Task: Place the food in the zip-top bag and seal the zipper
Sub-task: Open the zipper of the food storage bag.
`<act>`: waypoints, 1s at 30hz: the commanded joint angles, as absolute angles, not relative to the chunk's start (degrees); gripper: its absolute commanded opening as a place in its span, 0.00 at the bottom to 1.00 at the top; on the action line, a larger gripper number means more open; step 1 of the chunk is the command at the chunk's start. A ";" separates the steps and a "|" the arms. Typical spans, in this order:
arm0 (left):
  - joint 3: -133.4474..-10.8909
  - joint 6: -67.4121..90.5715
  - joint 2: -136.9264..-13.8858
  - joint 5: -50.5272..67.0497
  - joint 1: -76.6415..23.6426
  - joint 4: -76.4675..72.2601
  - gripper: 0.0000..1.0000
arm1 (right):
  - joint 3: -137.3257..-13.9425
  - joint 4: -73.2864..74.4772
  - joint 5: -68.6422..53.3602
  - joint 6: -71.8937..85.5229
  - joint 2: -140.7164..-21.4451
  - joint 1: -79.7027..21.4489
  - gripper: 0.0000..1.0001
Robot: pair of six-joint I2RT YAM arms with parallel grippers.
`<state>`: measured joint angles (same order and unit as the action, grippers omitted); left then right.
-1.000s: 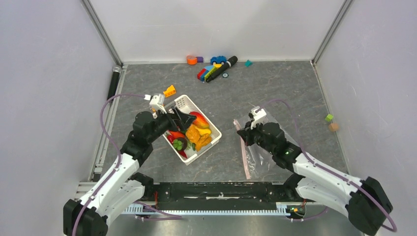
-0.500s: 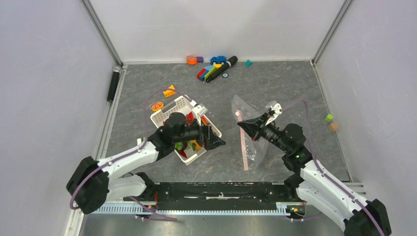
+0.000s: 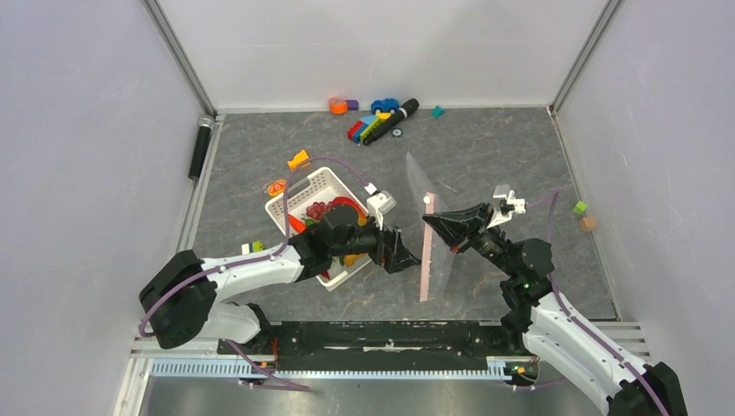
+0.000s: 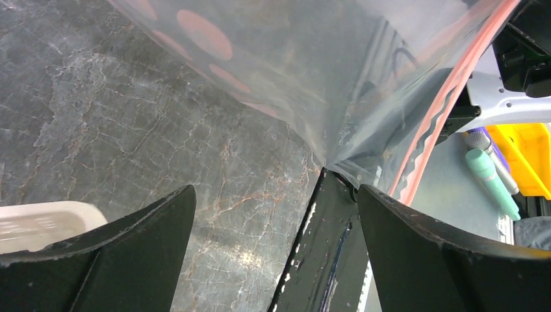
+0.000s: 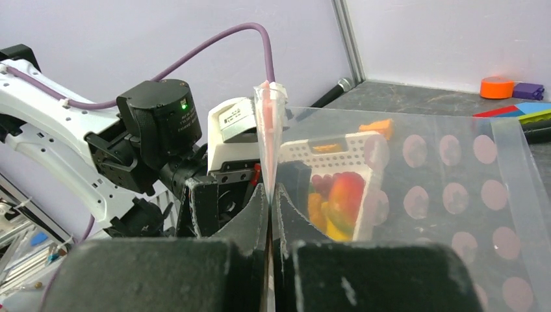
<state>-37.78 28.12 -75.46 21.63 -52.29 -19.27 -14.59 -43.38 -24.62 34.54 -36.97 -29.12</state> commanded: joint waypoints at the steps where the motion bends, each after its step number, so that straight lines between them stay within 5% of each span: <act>1: -39.85 27.09 -76.65 20.97 -53.39 -24.09 1.00 | -13.93 -50.72 -23.47 38.09 -36.97 -28.92 0.00; 30: -38.73 26.27 -75.39 27.91 -53.94 -25.24 1.00 | -14.95 -47.24 -24.19 35.74 -34.10 -28.81 0.00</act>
